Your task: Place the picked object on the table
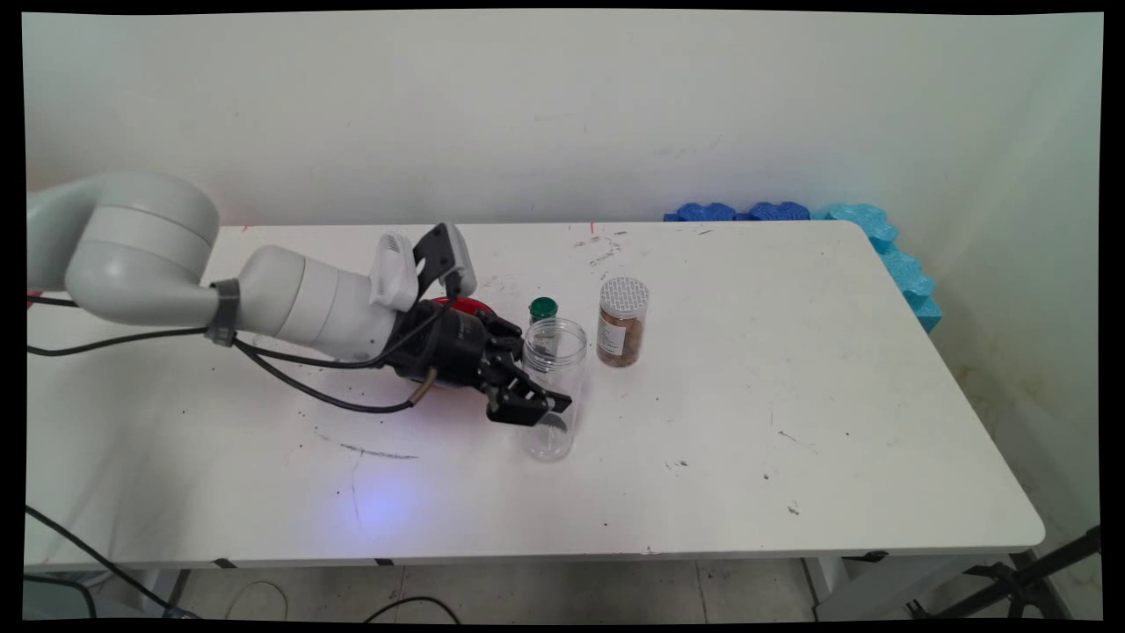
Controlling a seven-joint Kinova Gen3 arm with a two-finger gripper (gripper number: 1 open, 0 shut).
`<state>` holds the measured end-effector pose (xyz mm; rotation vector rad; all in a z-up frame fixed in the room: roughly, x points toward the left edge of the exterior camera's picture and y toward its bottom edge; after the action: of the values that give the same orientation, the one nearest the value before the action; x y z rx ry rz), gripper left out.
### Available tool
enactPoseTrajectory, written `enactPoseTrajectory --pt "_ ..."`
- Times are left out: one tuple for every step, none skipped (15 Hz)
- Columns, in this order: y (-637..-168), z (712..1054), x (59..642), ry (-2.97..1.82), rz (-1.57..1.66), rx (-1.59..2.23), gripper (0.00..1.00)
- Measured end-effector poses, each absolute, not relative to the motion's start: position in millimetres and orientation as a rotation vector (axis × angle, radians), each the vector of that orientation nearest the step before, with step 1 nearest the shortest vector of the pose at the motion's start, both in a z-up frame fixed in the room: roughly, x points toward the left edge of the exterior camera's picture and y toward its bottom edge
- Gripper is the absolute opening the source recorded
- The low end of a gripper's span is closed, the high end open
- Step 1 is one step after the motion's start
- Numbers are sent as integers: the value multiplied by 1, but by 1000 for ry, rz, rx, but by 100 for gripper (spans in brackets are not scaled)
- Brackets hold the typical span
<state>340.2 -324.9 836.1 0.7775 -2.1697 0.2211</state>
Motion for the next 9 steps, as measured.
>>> enactPoseTrajectory --pt "-325 833 340 -2169 222 780 0" --pt "-325 829 341 -2168 224 782 0" --pt "-325 827 341 -2167 225 782 0" --pt "-325 825 341 -2166 225 783 0" --pt "-325 823 341 -2164 226 784 0" --pt "-325 822 341 -2163 226 784 0" --pt "-325 819 341 -2160 227 786 0" --pt "-325 818 341 -2158 227 788 100" --pt "-325 816 341 -2155 228 791 100"
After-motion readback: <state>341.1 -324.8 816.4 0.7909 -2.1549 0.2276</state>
